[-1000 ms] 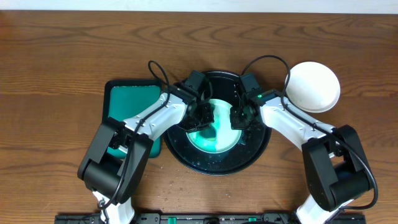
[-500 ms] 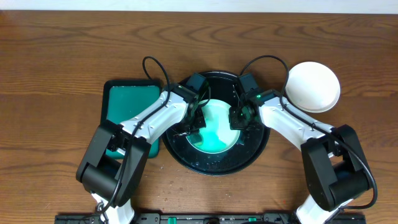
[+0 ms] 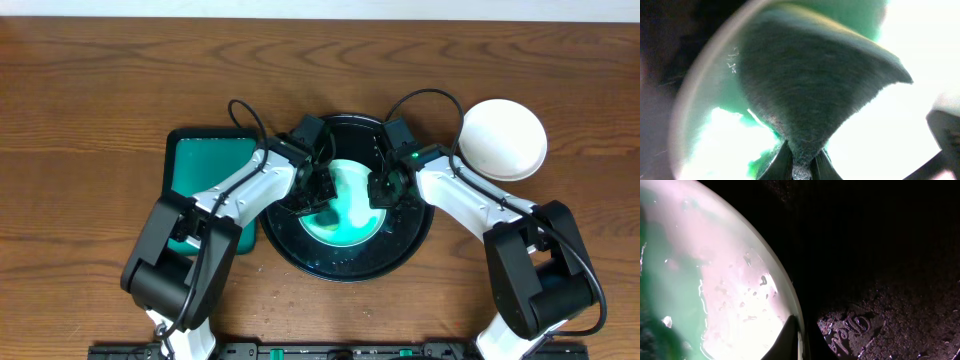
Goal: Clean dirty plates on tray and stack at the side
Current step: 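Scrub the plate with the sponge in the left gripper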
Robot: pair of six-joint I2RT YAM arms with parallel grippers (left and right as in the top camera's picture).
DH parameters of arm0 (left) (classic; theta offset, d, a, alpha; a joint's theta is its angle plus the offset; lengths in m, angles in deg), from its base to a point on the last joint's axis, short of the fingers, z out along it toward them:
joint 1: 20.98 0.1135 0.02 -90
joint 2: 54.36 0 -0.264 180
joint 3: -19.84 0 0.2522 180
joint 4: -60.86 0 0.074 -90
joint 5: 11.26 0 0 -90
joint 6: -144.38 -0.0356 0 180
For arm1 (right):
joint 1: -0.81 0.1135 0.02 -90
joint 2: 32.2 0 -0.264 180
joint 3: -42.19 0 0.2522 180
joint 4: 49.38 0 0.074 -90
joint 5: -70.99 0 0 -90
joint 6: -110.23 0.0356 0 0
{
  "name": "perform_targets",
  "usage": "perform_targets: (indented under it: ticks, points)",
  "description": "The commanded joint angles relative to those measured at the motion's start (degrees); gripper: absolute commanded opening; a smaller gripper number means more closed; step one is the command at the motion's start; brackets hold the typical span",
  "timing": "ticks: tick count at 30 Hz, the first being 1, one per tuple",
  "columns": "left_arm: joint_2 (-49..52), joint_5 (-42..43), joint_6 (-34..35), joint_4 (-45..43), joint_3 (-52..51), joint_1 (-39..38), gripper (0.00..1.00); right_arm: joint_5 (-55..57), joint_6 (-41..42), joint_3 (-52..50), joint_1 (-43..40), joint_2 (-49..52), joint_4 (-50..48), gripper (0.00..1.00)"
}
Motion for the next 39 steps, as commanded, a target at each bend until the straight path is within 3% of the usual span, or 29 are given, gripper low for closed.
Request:
perform_targets:
  ticks: [1, 13, 15, 18, 23, 33, 39]
  points:
    - [2.6, 7.8, 0.7, -5.9, -0.7, -2.2, 0.07, -3.3, 0.7, -0.8, 1.7, 3.0, -0.2, 0.01]
    - [2.6, 7.3, 0.6, -14.0, -0.7, -4.2, 0.07, -3.7, 0.7, -0.8, 1.7, 3.0, 1.0, 0.01]
    - [2.6, 1.4, -0.6, -11.3, -0.7, -4.2, 0.07, -3.7, 0.7, -0.8, 1.7, 3.0, 1.5, 0.01]
    - [2.6, -13.8, -0.6, -3.8, -0.7, -3.5, 0.07, -3.7, 0.7, -0.8, 1.7, 3.0, 2.5, 0.01]
    - [2.6, -23.4, -0.6, 2.7, -0.7, -0.3, 0.07, -3.7, 0.7, -0.8, 1.7, 3.0, 2.8, 0.01]
    - [2.6, -23.3, -0.7, 15.1, -0.7, 7.1, 0.07, -3.7, 0.7, -0.8, 1.7, 3.0, 2.7, 0.01]
    - [2.6, -9.0, -10.6, 17.7, -0.7, 4.5, 0.07, -3.7, 0.7, -0.8, 1.7, 3.0, 2.1, 0.01]
